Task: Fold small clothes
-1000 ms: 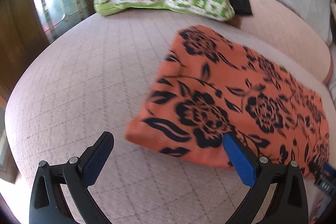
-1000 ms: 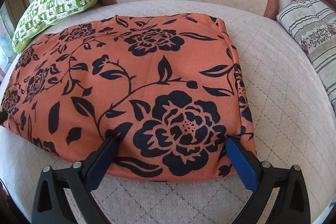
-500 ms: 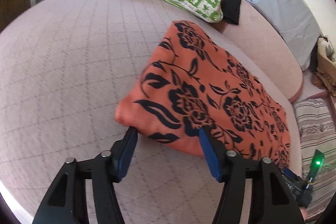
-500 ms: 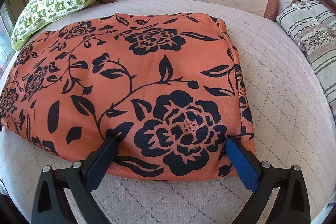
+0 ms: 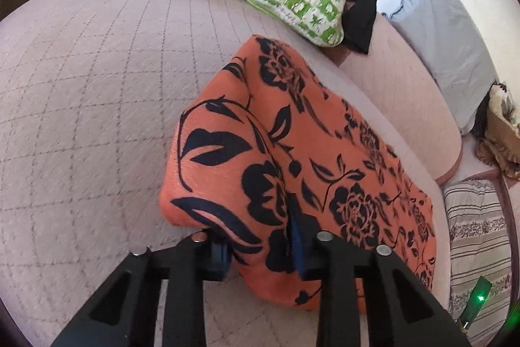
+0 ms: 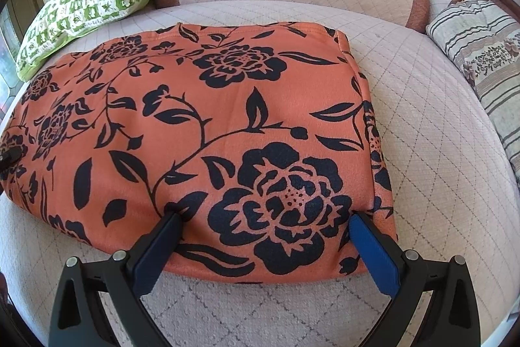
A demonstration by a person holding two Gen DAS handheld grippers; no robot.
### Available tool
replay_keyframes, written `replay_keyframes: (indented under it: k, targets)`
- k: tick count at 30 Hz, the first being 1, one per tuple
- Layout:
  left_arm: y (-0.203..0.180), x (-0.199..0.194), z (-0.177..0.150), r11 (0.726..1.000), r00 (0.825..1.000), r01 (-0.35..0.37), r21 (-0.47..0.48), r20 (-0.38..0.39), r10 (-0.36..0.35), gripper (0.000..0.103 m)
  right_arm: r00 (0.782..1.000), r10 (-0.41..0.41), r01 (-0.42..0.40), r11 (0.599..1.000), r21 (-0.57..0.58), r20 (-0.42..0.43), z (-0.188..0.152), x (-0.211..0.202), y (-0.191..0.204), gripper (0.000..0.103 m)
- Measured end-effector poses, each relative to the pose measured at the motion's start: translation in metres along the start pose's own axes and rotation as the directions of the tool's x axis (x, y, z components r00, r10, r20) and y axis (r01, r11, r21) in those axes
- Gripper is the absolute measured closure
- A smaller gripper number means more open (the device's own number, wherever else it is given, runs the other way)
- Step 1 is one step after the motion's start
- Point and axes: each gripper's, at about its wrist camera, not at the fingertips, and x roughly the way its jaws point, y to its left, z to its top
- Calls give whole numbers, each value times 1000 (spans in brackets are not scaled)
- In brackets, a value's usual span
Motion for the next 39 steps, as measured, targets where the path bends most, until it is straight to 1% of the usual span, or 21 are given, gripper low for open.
replay_keyframes:
  k: [4,6,9,10,12,14,15,16,17,19,20,22,24,26,28,29,32,33,35,36,39]
  targets:
    - [-9,1,-3,998,999,-28,59,23,26,72,1000,-1,1,1000,0,0,0,0,0,0]
    - [-6,6,-3,999,1000,-27,48,8,26,68,1000,0,0,1000,-1,-3,0,0,0,0]
    - [-4,7,0,999,1000,-25,40,8,25,68,999,28,-28,1000,-3,-22,3,-5,-3,0]
    - [-4,7,0,999,1000,-25,38,10,24,71,998,52,-53,999,-6,-23,4,-11,-3,1]
    - [-2,6,1,1000,1000,-10,29,13,9,75,993,113,-113,993,-18,21,4,-30,-3,4]
    - [-3,4,3,1000,1000,6,25,23,-7,78,970,216,-212,976,-51,113,3,-61,2,5]
    - [-5,2,3,999,999,9,32,32,-10,78,950,267,-259,963,-69,159,3,-73,5,8]
    - [-8,1,3,999,999,11,41,41,-13,78,920,333,-320,942,-97,207,7,-85,10,15]
    - [-10,1,3,999,999,10,49,47,-12,78,904,364,-347,931,-112,225,11,-89,16,22]
    - [-13,3,4,998,999,-6,62,49,3,77,897,385,-370,923,-107,218,21,-85,28,58]
    - [-11,5,4,998,999,-8,59,42,5,75,894,402,-390,916,-96,198,24,-77,32,60]
    - [-7,10,4,999,1000,-7,51,19,6,72,897,426,-423,905,-51,116,29,-46,43,61]
    - [-4,10,4,999,1000,-6,50,18,5,73,909,415,-415,910,19,-36,27,3,52,61]
    - [-5,9,3,998,1000,-12,65,29,11,75,904,428,-428,903,34,28,30,-1,48,63]
    - [-9,6,1,995,999,-22,93,47,18,78,899,438,-438,897,58,7,35,-12,43,63]
    - [-13,4,-1,993,998,-30,117,65,22,78,890,456,-457,887,66,28,36,-20,38,63]
    - [-25,-4,-4,983,995,-45,180,97,27,79,901,426,-432,896,102,77,42,-39,12,59]
    - [-29,-7,-4,979,994,-45,198,105,25,80,895,437,-446,884,140,93,45,-43,-1,58]
    - [-38,-14,-5,969,992,-57,240,121,29,80,876,469,-482,848,219,112,49,-42,-27,44]
    - [-44,-18,-6,963,991,-66,262,130,33,80,871,477,-491,829,268,120,50,-41,-40,33]
    - [-72,-26,-10,932,985,-118,343,156,68,81,861,493,-502,782,369,125,51,-31,-72,32]
